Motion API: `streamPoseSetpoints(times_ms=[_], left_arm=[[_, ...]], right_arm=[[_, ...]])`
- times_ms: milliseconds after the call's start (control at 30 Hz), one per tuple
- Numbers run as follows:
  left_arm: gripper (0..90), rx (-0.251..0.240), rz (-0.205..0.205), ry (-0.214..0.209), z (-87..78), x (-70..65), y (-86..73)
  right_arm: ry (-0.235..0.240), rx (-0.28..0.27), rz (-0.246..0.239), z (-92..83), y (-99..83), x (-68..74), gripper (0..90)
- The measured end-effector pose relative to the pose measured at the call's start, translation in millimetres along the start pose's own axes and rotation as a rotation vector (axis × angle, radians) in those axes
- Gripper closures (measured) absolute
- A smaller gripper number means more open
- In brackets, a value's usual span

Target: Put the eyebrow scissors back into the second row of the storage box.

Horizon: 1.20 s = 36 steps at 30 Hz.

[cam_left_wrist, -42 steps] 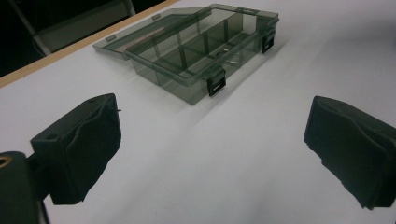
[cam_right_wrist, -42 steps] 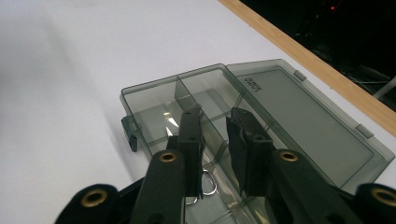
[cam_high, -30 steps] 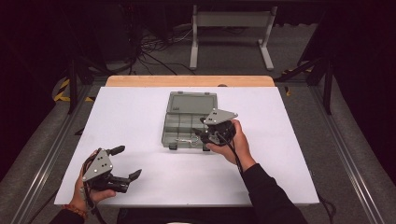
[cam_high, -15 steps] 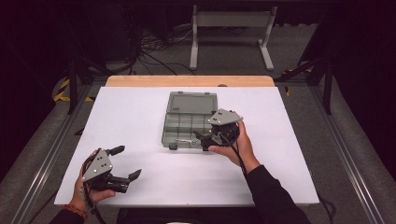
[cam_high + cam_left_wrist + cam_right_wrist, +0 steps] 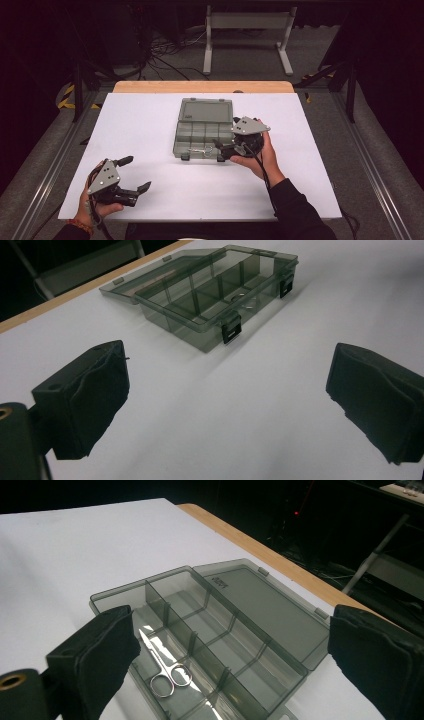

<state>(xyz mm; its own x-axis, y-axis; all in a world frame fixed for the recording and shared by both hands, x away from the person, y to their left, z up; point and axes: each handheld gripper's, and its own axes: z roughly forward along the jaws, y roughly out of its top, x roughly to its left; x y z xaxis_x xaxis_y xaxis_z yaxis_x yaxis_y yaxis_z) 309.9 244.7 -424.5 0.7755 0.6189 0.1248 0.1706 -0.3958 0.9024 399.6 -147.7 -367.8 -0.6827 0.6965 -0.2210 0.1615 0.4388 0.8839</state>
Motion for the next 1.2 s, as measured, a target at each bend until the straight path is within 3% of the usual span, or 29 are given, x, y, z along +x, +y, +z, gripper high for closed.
streamPoseSetpoints(times_ms=[267, 1200], left_arm=[[4.0, 0.001, 0.005, 0.002, -0.7, 0.6, 0.1], [3.6, 0.006, 0.009, -0.004, -0.3, 1.0, -0.6]], right_arm=[[-0.013, 0.016, -0.029, -8.1, -1.9, -1.0, 7.1], [-0.054, 0.004, -0.066, -44.3, -14.3, -5.3, 7.7]])
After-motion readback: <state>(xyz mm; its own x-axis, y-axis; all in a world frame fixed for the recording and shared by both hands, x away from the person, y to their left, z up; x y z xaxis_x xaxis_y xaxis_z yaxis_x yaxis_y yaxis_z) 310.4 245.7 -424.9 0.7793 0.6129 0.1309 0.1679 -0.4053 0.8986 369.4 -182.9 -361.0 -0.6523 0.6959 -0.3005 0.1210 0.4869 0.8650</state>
